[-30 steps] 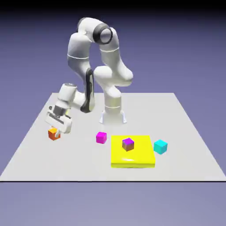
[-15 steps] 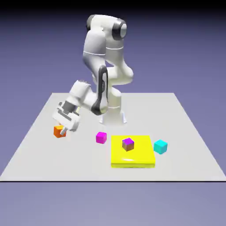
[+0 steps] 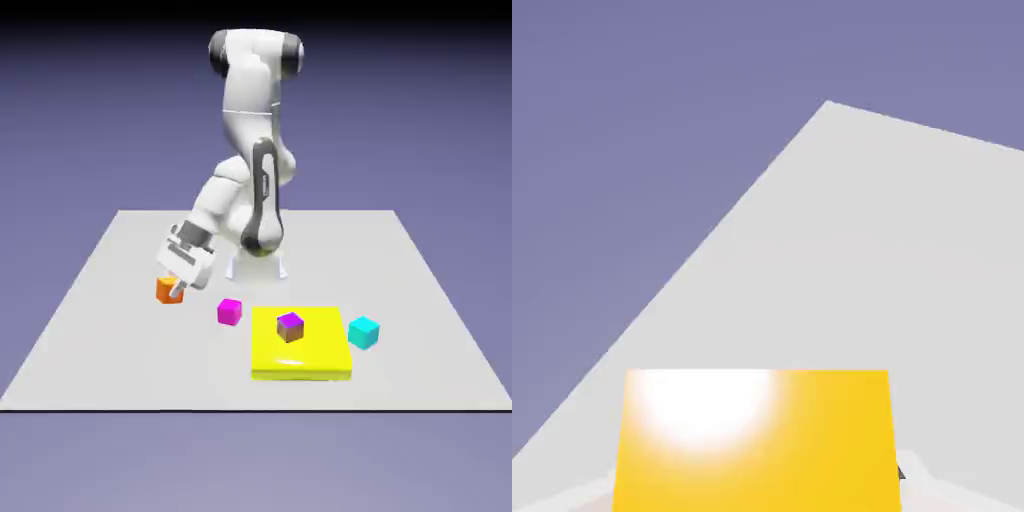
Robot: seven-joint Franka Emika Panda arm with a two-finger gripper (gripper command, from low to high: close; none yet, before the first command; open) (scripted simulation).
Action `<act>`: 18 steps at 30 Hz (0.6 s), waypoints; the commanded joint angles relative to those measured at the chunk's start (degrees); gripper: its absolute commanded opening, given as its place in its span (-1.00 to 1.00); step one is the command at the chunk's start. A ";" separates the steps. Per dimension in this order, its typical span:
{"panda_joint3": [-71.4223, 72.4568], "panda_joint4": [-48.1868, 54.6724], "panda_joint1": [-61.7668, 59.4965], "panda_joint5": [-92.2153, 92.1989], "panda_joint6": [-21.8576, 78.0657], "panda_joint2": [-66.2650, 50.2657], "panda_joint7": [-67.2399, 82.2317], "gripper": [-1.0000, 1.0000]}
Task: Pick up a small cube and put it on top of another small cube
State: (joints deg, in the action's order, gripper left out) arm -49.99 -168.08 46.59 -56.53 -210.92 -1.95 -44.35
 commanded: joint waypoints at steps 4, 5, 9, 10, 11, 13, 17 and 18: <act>-2.39 -0.92 7.87 -9.88 -0.68 1.66 2.47 -1.00; -2.99 -1.15 9.95 -12.34 -0.84 2.07 3.07 -1.00; -5.38 -2.06 18.25 -22.15 -1.52 3.73 5.48 -1.00; -5.97 -2.29 20.33 -24.60 -1.69 4.14 6.09 -1.00; -6.57 -2.52 22.40 -27.05 -1.86 4.55 6.69 -1.00; -7.77 -2.98 26.56 -31.96 -2.19 5.38 7.89 -1.00; -10.16 -3.90 34.86 -41.77 -2.87 7.04 10.31 -1.00; -10.76 -4.13 36.94 -44.22 -3.04 7.45 10.91 -1.00</act>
State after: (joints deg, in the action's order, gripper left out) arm -60.74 -172.21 83.52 -100.68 -213.95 5.50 -33.50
